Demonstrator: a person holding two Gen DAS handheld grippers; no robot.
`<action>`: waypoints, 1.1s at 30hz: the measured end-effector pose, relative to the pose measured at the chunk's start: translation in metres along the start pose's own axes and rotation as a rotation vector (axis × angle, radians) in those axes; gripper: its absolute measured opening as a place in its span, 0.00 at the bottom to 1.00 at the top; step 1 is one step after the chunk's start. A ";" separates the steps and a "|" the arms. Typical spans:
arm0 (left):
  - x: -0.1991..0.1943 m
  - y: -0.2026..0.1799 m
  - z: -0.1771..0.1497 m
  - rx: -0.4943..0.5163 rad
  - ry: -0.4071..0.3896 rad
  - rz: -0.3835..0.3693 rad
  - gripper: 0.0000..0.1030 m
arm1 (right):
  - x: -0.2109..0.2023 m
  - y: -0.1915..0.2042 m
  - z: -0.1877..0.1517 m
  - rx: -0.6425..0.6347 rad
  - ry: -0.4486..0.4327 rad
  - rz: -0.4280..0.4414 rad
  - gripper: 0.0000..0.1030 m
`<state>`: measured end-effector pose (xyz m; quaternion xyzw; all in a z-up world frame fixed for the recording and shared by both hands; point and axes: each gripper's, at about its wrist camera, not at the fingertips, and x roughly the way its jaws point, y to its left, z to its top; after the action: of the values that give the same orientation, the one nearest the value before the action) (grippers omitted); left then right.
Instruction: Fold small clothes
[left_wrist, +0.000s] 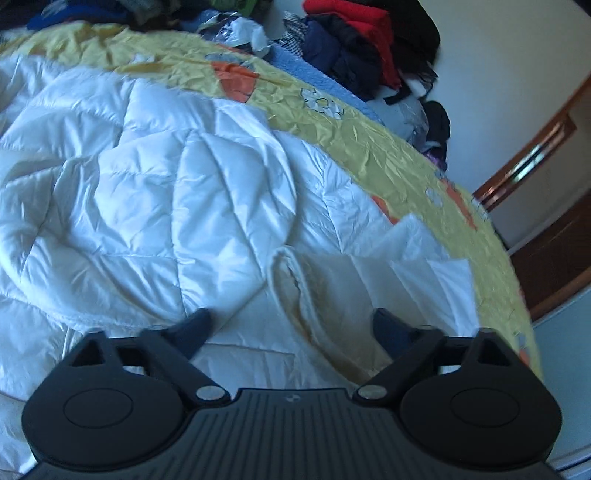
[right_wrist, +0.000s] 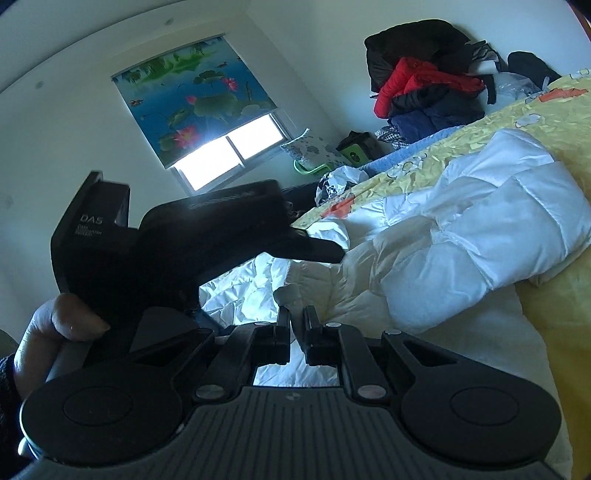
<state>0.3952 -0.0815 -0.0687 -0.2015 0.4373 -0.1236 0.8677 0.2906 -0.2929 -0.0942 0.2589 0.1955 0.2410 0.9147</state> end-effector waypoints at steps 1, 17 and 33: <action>0.002 -0.003 -0.001 0.015 0.011 0.006 0.42 | 0.001 0.000 0.000 0.000 0.000 0.001 0.14; -0.070 0.014 0.032 0.111 -0.243 0.123 0.08 | -0.007 0.003 0.002 0.001 -0.010 0.029 0.63; -0.094 0.142 0.019 -0.032 -0.197 0.418 0.08 | -0.002 0.000 0.008 0.024 0.015 0.025 0.68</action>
<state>0.3605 0.0859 -0.0568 -0.1315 0.3845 0.0862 0.9096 0.2935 -0.2972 -0.0875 0.2707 0.2021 0.2518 0.9069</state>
